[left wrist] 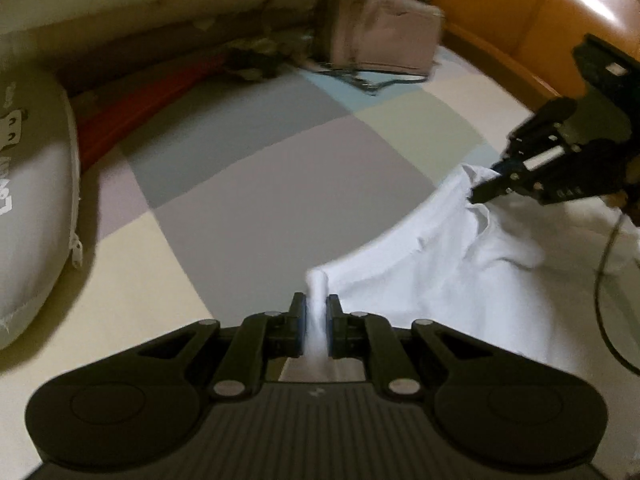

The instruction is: Fold clothes

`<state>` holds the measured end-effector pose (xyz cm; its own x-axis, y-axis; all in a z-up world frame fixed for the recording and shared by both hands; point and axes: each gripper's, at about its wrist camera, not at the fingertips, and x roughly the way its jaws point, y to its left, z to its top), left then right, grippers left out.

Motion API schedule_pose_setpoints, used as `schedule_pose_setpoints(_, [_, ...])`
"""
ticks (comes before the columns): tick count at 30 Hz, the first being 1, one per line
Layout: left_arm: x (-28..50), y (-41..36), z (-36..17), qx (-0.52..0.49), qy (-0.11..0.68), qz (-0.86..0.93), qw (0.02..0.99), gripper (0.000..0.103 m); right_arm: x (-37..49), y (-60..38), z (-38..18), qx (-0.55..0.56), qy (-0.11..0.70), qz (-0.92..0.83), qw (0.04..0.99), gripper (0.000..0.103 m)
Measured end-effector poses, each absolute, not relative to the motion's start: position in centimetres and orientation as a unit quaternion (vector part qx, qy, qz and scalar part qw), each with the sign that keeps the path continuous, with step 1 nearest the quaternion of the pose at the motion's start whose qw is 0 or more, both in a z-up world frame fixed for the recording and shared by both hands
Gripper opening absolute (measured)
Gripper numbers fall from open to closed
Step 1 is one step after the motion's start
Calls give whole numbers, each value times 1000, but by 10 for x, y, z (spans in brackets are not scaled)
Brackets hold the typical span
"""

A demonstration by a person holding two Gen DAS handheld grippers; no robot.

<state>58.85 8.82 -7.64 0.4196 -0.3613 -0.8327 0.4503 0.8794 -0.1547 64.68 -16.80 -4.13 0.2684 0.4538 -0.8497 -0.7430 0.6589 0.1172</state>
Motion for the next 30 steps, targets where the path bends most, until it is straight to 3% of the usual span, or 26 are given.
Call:
schedule_pose_setpoints(4, [581,91,-70,21,474,-224,851,10,652,-163,-58,-141,473,339,801,26])
schedule_pose_setpoints(8, [567,94,-58,-5,466,-215,858,11,620,-167,-36,-139,435,325,828,33])
schedule_pose_setpoints(12, [532,83,-62,-17,492,-239,837,14,582,-177,-18,-128,411,314,846,47])
schedule_pose_setpoints(18, [518,88,-104,-56,548,-203,809,14,577,-187,-46,-92,485,299,816,48])
schedule_pose_setpoints(24, [540,117,-76,-61,502,-158,848,14,601,-208,-60,-75,500,234,831,49])
schedule_pose_setpoints(27, [535,130,-58,-48,487,-165,856,27,601,-212,-48,-47,498,235,833,50])
schedule_pose_setpoints(29, [527,138,-54,-33,490,-168,855,46,602,-215,-40,-29,497,235,835,50])
schedule_pose_setpoints(30, [523,142,-53,-27,493,-169,853,49,598,-214,-39,-29,498,238,833,50])
